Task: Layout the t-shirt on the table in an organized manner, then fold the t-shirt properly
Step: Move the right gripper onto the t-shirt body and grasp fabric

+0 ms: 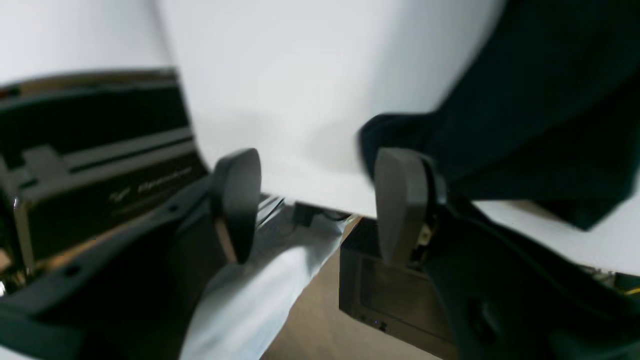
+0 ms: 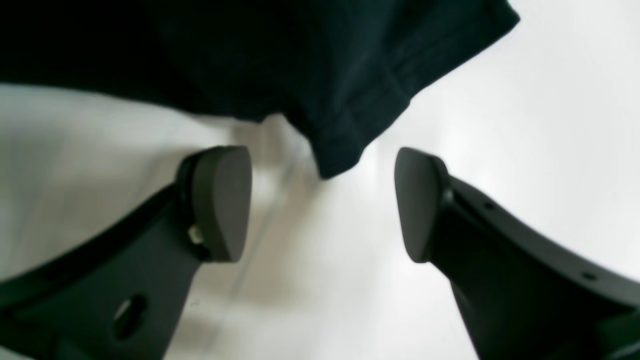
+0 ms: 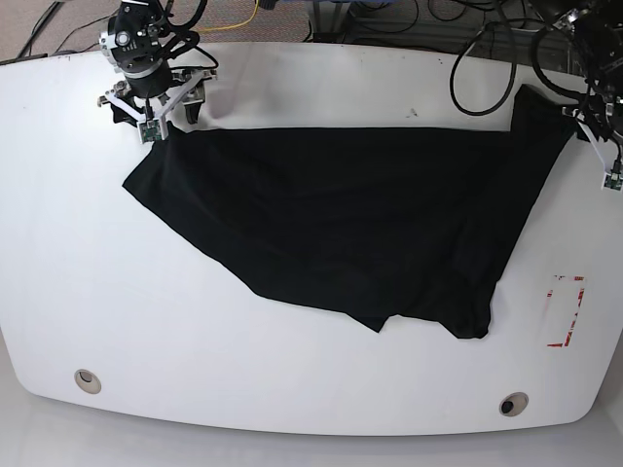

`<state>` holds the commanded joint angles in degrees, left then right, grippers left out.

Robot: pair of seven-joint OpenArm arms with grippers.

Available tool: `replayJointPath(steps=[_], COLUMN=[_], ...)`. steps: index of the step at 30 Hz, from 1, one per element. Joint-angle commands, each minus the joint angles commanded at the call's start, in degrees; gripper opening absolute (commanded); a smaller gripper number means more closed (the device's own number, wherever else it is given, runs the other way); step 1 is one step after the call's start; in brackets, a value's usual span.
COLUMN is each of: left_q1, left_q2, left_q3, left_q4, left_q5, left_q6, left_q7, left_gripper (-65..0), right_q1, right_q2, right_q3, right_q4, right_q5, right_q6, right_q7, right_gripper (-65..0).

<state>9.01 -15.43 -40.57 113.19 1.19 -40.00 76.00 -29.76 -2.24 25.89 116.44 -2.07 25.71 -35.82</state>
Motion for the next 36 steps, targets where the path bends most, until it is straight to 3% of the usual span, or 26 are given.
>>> replayJointPath(steps=[5, 14, 18, 22, 31, 36], left_q1=[-2.29, -8.44, -10.99, -12.31, -13.27, -13.1], left_q2=[-1.76, -1.85, -1.67, 0.0, 0.44, 2.9], left_q3=[-2.02, -2.9, -2.73, -2.46, 1.05, 2.81], left_q4=[-0.09, 0.0, 0.0, 0.0, 0.09, 0.09], left_q5=[-0.09, -0.09, -0.09, 0.0, 0.09, 0.18], left_q6=[0.0, 0.0, 0.0, 0.0, 0.0, 0.0], left_q7=[0.0, 0.09, 0.18, 0.18, 0.18, 0.09], left_gripper=[-30.1, -30.4, -30.4, -30.4, -30.6, -30.6], right_q1=[1.76, 10.29, 16.62, 21.63, 32.62, 39.74], right_q2=[-1.58, -1.41, -1.32, -1.23, 2.81, 4.13], right_q3=[2.9, 1.49, -1.05, -3.34, -11.16, -14.15], right_q4=[0.0, -1.05, -2.9, -5.71, -17.85, -27.52], right_q5=[0.18, 0.44, 0.0, -0.09, -0.09, -0.09], right_q6=[0.35, 0.7, 4.4, 6.59, 6.51, 6.95], right_q7=[1.76, 1.76, 1.76, 1.67, 1.67, 1.85], right_gripper=[-22.0, -21.9, -21.7, -21.9, -21.9, -21.9])
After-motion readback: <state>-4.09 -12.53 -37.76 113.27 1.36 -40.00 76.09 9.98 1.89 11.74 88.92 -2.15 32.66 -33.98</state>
